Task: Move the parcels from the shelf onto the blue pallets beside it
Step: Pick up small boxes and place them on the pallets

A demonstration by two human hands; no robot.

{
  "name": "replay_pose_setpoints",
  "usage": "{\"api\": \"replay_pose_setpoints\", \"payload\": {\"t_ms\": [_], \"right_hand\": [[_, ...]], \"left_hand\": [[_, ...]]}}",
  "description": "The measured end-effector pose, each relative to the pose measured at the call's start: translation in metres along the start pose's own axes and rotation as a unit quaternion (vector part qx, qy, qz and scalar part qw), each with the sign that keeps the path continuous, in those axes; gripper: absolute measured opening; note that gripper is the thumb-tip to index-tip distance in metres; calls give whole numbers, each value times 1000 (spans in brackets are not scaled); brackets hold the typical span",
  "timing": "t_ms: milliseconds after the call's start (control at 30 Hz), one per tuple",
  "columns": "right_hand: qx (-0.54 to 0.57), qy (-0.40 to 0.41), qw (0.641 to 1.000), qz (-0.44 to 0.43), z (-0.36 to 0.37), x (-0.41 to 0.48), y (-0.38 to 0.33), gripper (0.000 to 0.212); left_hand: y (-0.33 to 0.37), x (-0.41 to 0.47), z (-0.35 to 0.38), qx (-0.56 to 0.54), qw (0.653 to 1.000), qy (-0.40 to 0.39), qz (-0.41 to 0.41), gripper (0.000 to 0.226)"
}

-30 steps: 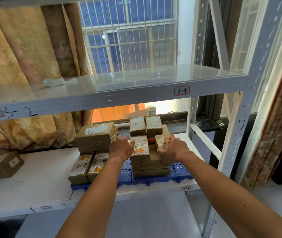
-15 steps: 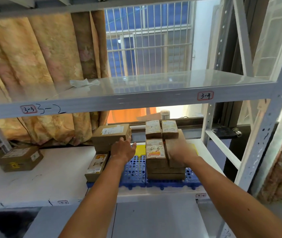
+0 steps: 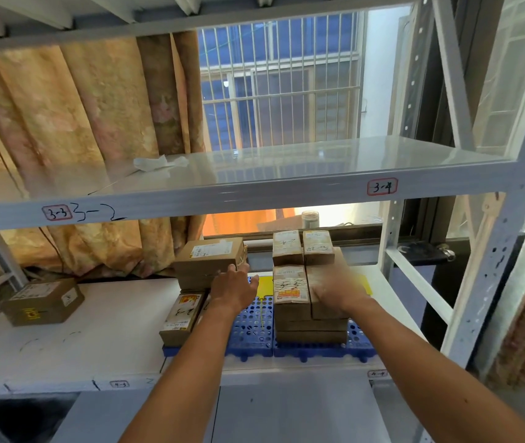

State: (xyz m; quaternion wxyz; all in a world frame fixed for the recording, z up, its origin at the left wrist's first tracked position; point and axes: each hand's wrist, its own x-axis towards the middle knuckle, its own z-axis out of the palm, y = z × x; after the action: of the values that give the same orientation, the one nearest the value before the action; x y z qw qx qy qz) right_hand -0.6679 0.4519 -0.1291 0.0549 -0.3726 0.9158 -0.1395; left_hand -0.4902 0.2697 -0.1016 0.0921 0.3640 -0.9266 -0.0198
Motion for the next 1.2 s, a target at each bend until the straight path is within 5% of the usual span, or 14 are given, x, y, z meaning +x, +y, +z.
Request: {"api": "replay_pose_setpoints", "payload": {"t_ms": [267,633,1200], "right_hand": [[-20,14,999,-28,-8,-12,14,69],[-104,54,975,-187,-35,-35,-22,69],[-134,23,951,-276,-12,-125,-232,62]], "left_hand": [[4,-15,-5,20,1000,-8,-20,56],[-8,-68,-29,8,996,15,-83,56],[-229,-219,-105,52,990,17,-127,58]]}}
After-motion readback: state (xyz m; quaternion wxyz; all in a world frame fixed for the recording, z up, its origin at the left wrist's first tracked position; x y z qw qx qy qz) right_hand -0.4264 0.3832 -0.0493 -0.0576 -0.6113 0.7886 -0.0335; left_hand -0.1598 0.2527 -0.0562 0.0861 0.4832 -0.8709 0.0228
